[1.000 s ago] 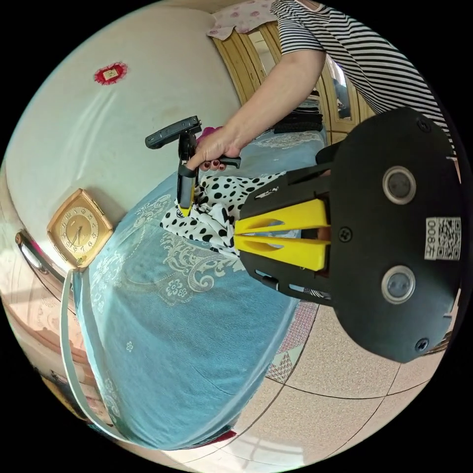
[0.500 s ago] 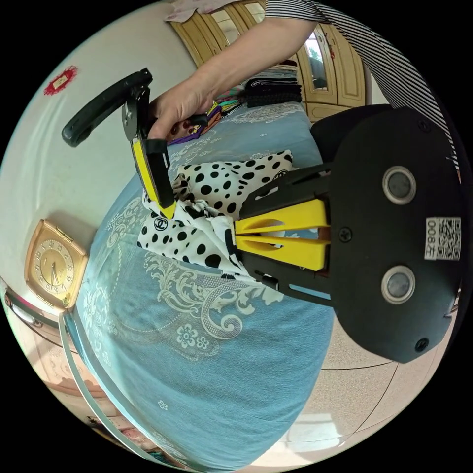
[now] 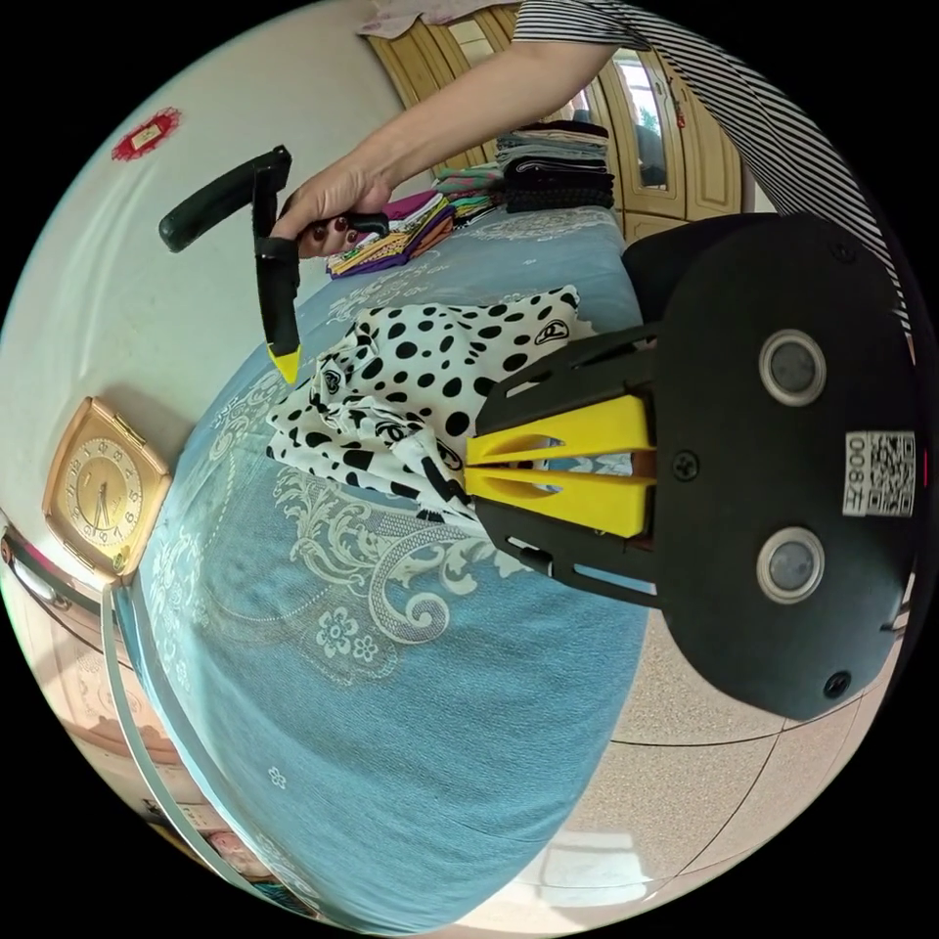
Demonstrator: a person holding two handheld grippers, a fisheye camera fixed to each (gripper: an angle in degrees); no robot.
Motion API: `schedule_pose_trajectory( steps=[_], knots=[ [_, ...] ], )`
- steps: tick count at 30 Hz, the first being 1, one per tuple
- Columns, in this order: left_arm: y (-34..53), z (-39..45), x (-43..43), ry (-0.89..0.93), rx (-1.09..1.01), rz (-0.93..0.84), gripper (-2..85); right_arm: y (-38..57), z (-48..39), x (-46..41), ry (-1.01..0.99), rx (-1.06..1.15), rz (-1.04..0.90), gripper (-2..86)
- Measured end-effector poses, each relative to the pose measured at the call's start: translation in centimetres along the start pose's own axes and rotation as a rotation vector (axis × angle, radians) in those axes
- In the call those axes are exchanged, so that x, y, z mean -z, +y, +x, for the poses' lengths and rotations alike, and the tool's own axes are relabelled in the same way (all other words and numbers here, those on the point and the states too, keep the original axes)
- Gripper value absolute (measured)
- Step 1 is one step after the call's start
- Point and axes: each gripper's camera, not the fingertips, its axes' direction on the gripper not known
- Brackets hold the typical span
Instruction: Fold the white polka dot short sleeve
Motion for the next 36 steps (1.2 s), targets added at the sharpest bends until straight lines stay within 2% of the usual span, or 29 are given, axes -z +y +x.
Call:
schedule_pose_trajectory(
  steps=[4,6,9,15,19,28,33,36],
  knots=[
    [0.0,0.2,0.5,0.007,-0.009,0.009,0.2,3.5,-2.3,-1.1,0.042,0.054,-0.039,1.0],
    [0.1,0.4,0.8,0.014,-0.017,0.014,0.2,5.3,-2.7,-3.5,0.172,0.051,-0.111,0.5],
    [0.3,0.8,1.1,0.036,-0.034,0.021,0.2,6.4,-2.4,-4.9,0.261,0.046,-0.162,0.2],
    [0.5,1.6,0.4,0.033,-0.071,-0.004,0.2,5.3,-2.9,-2.8,0.448,0.096,-0.092,0.0],
    [0.2,1.4,-0.3,0.03,-0.068,-0.004,0.3,3.5,-2.8,-1.7,0.505,0.121,-0.059,0.0],
    [0.0,-0.2,-1.5,0.007,-0.05,-0.015,0.3,3.1,-1.8,1.2,0.444,0.077,0.012,0.1],
    [0.7,-1.1,-1.3,0.008,-0.062,0.002,0.3,9.1,-2.6,8.7,0.322,-0.025,0.251,0.1],
    [0.6,-2.2,-2.2,-0.013,-0.049,-0.009,0.2,11.1,-3.8,9.0,0.232,-0.015,0.247,0.0]
  ],
)
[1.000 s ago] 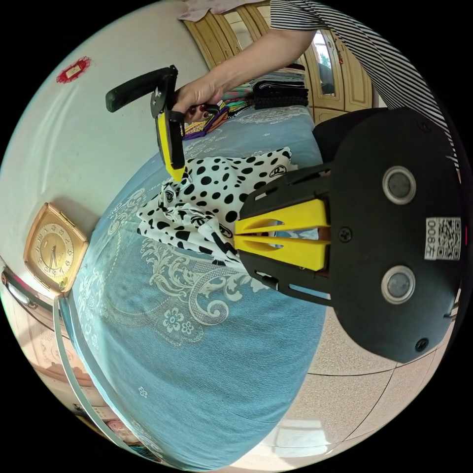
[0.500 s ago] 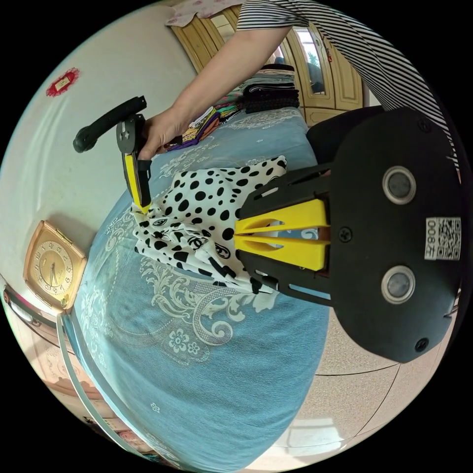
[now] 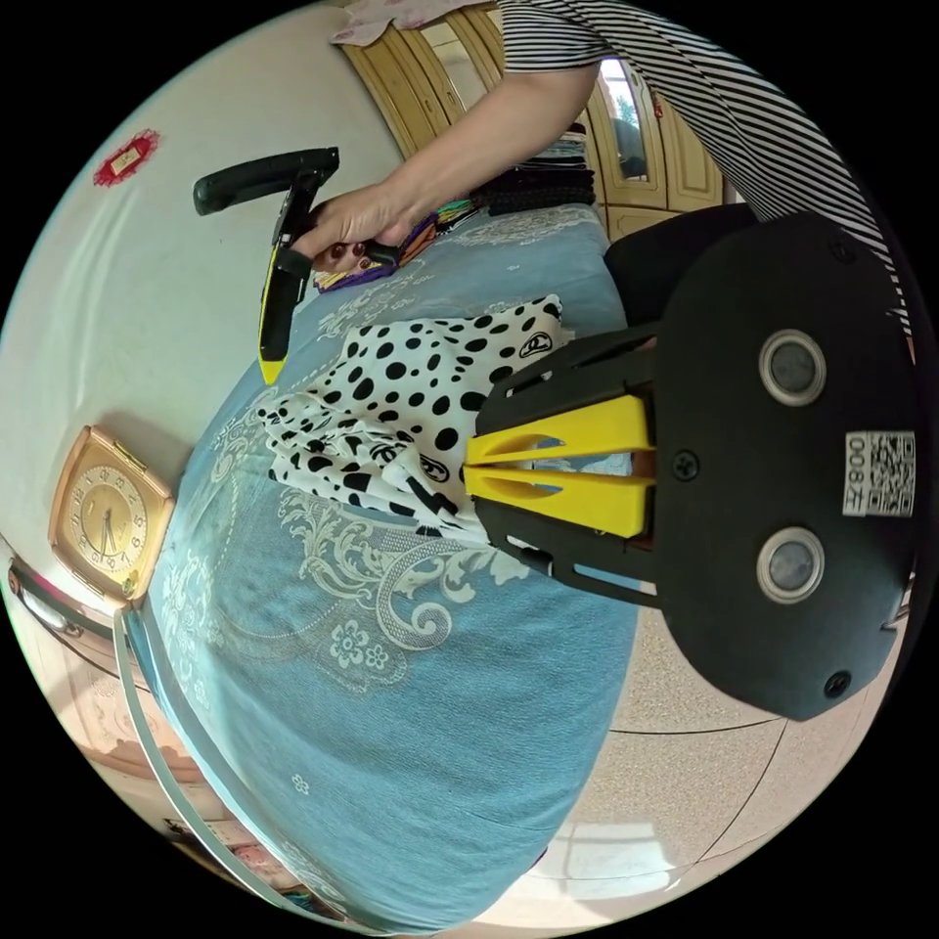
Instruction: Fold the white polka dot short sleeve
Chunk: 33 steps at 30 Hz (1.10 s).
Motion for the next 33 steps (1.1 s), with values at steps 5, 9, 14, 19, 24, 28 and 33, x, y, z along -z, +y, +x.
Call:
schedule_pose_trajectory(
  steps=[5,9,14,19,24,28,33],
  knots=[
    [-0.1,-1.0,-1.9,-0.024,-0.014,-0.008,0.2,0.2,-0.1,-3.9,0.007,-0.022,-0.157,0.1],
    [0.1,-1.4,-2.4,-0.03,-0.018,-0.016,0.2,-0.2,1.5,-0.7,-0.059,-0.061,-0.129,0.1],
    [0.7,-1.6,-3.3,-0.048,-0.067,-0.007,0.2,0.8,3.9,5.3,0.006,-0.127,-0.017,0.2],
    [1.0,-3.1,-5.8,-0.046,-0.064,-0.031,0.2,0.5,6.4,3.9,-0.037,-0.184,-0.121,0.4],
    [1.6,-3.5,-6.2,-0.072,-0.083,-0.03,0.2,1.1,7.5,9.1,-0.061,-0.208,-0.094,1.1],
    [2.2,-5.1,-6.8,-0.045,-0.068,-0.017,0.2,4.1,8.8,14.5,-0.143,-0.278,-0.009,2.8],
    [2.9,-7.8,-9.6,0.004,-0.006,-0.059,0.2,12.3,9.9,19.7,-0.29,-0.472,0.017,6.3]
  ],
)
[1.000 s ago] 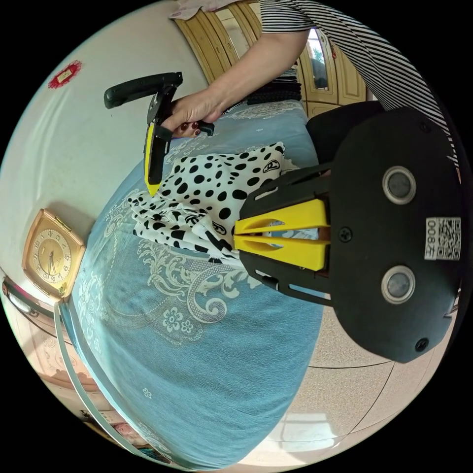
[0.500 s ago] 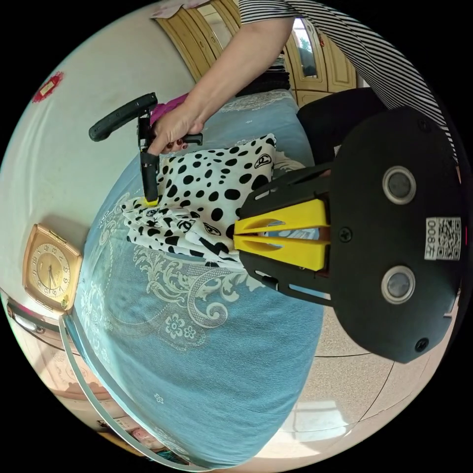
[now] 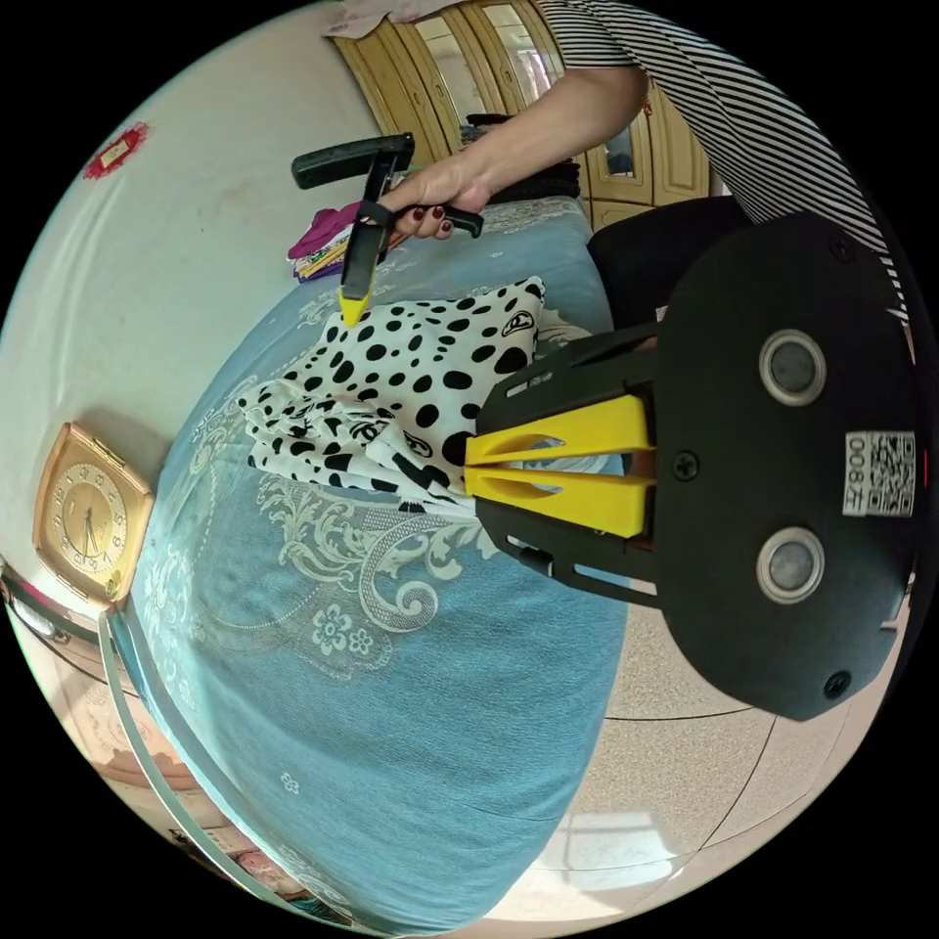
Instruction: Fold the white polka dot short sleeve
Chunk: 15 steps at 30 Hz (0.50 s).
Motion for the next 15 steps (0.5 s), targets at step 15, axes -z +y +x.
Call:
schedule_pose_trajectory(
  steps=[15],
  knots=[
    [5.0,7.6,-7.9,0.103,-0.434,-0.131,2.7,14.6,-0.1,6.4,-0.227,-0.282,-0.06,8.3]
  ],
)
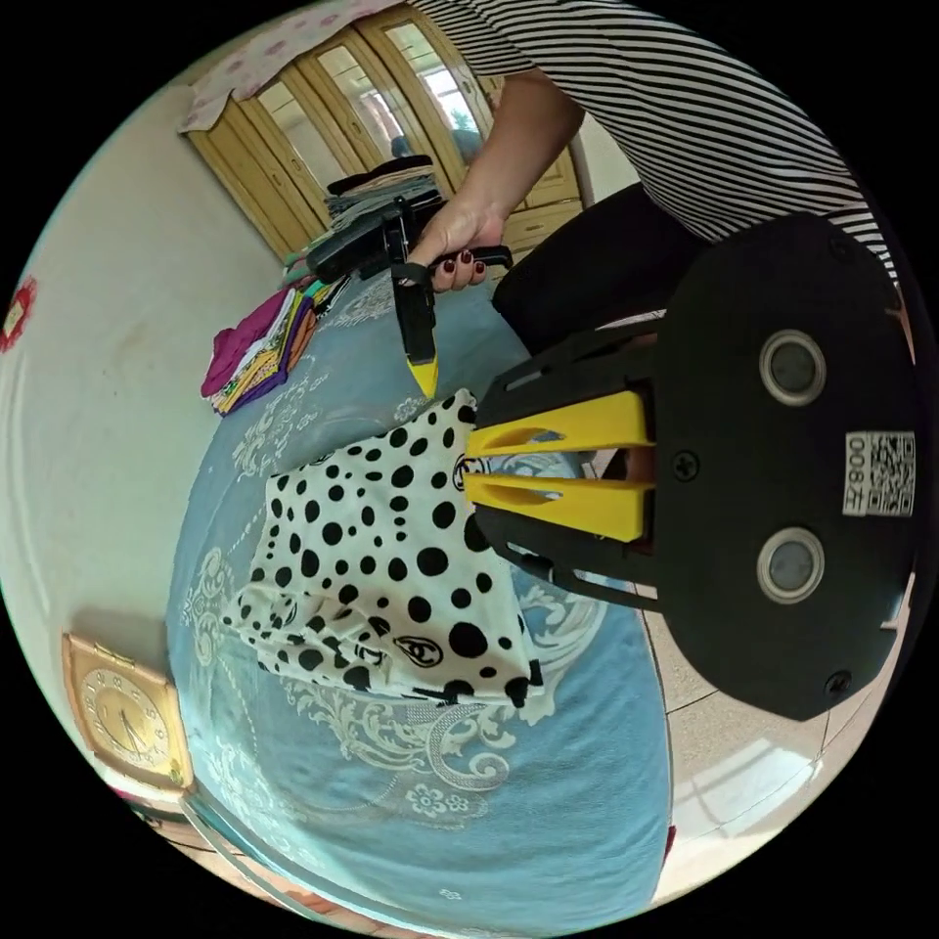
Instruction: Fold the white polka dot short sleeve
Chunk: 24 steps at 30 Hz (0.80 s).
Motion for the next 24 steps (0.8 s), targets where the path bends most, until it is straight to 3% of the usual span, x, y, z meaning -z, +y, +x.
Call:
schedule_pose_trajectory(
  steps=[9,24],
  knots=[
    [1.2,1.8,-7.6,0.012,-0.033,-0.114,3.2,4.4,-7.1,-2.0,0.234,0.103,0.036,8.5],
    [6.3,4.2,-14.3,-0.072,-0.067,-0.094,3.1,7.6,-12.2,-2.8,0.355,0.123,0.039,2.6]
  ],
)
